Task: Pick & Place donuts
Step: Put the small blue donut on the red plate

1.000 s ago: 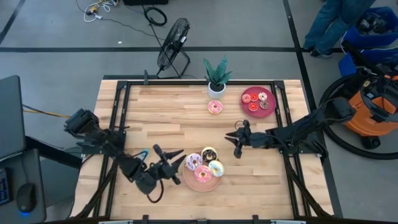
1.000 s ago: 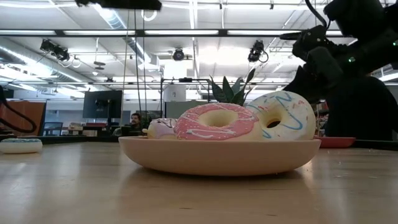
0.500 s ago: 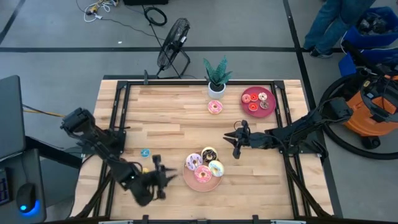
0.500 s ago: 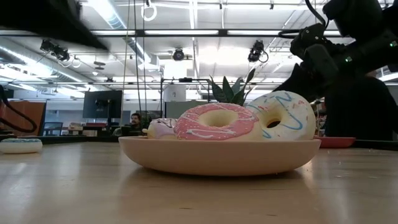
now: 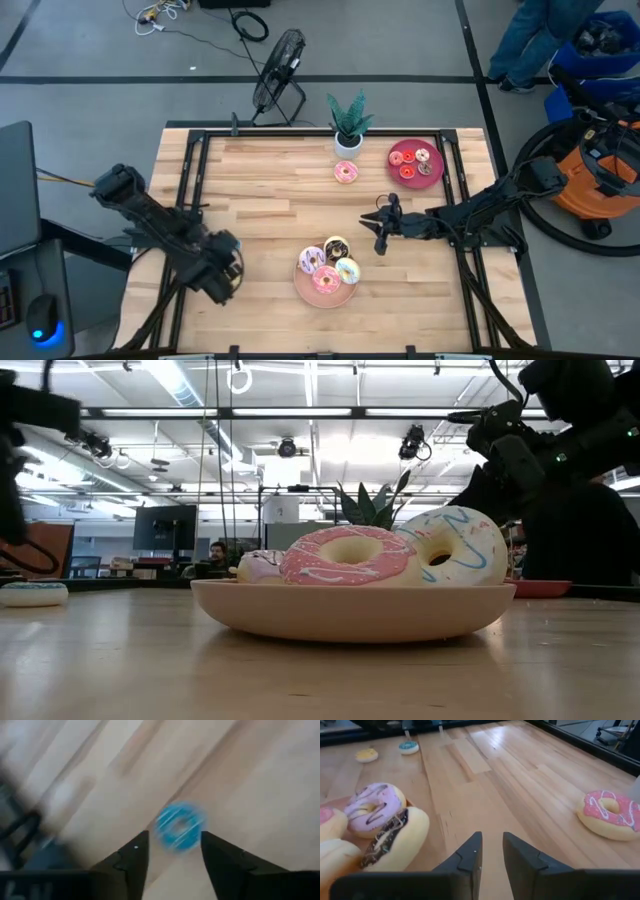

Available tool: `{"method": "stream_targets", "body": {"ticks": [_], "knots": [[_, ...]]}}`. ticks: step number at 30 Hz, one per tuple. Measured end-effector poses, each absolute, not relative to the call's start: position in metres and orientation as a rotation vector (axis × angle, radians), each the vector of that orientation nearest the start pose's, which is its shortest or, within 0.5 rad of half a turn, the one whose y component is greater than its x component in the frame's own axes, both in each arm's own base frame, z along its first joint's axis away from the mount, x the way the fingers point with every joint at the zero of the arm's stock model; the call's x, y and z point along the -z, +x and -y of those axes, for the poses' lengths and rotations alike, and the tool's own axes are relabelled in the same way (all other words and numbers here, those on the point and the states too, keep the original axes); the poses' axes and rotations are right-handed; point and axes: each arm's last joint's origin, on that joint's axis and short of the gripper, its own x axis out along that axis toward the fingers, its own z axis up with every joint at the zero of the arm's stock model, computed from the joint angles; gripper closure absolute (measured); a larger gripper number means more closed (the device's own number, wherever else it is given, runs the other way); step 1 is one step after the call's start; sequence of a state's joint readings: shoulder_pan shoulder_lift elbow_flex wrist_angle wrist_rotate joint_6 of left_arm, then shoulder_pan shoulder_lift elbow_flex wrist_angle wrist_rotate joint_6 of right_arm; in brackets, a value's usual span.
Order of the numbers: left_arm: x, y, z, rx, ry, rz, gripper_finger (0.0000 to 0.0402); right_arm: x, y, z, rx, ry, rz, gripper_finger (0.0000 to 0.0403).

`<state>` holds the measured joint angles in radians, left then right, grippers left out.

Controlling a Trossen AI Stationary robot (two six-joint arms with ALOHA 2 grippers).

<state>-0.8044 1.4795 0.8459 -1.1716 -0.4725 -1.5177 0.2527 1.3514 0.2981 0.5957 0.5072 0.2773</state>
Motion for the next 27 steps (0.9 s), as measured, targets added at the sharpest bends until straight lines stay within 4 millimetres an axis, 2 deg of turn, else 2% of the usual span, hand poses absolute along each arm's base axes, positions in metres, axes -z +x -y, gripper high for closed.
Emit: {"method": "stream_targets", "body": {"ticks": [5,9,15,24,27], "knots": [[-0.183,0.125,0.146,-0.901,-0.18,-1.131,0.0147,-0.134,0.214,-0.041,0.312,0.109,-0.417,0.0316],[-0.185,0.113,0.156,-0.861,-0.203,-0.921,0.0113,-0.134,0.214,-0.041,0.31,0.098,-0.42,0.0316],[-0.181,0.1,0.157,-0.903,-0.338,-0.729,0.0106,-0.134,0.215,-0.041,0.288,0.095,-0.427,0.0316],[-0.135,0.093,0.138,-0.936,-0.499,-0.693,0.0107,-0.134,0.215,-0.042,0.282,0.092,-0.428,0.0316],[-0.126,0.092,0.132,-0.932,-0.515,-0.676,0.0114,-0.134,0.215,-0.042,0.282,0.092,-0.427,0.0316]]}}
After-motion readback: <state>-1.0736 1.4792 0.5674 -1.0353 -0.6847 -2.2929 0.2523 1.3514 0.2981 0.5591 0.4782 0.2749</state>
